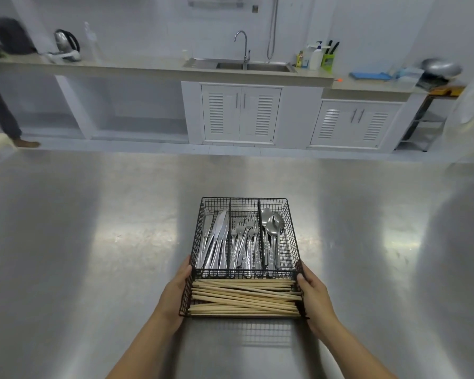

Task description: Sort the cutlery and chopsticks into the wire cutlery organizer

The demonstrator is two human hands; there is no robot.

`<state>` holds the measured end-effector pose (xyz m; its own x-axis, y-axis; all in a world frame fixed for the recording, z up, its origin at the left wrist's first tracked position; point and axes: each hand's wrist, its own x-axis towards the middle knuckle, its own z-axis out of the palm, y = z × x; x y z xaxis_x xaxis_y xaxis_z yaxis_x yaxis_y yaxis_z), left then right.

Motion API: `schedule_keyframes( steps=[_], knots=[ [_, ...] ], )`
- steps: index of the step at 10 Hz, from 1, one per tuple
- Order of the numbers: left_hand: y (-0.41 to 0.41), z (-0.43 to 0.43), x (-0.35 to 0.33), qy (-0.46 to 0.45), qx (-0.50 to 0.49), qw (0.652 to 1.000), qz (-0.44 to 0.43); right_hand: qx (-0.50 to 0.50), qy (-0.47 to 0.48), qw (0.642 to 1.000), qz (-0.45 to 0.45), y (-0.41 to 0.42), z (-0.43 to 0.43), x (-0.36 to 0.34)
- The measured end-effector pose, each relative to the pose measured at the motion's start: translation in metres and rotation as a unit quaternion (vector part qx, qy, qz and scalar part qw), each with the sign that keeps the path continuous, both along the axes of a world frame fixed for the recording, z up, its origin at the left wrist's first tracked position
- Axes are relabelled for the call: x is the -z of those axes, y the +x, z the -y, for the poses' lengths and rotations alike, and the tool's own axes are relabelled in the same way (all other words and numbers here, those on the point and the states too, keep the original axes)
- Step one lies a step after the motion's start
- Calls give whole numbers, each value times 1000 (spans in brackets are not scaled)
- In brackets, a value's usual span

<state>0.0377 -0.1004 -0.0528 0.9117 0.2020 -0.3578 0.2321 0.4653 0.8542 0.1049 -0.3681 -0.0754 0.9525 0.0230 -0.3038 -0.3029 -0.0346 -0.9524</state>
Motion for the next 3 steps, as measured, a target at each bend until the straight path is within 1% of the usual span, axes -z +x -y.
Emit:
schedule_keyframes(
  steps=[1,2,3],
  knots=[
    [0,0,-7,20,14,1000,-5,-15,-51,999,12,-1,-2,-7],
    [-2,3,-22,41,19,999,-16,2,-130,991,38,5,-3,-22],
    [11,-13,-34,129,-14,991,-38,9,-211,974,79,21,-6,-47]
  ],
)
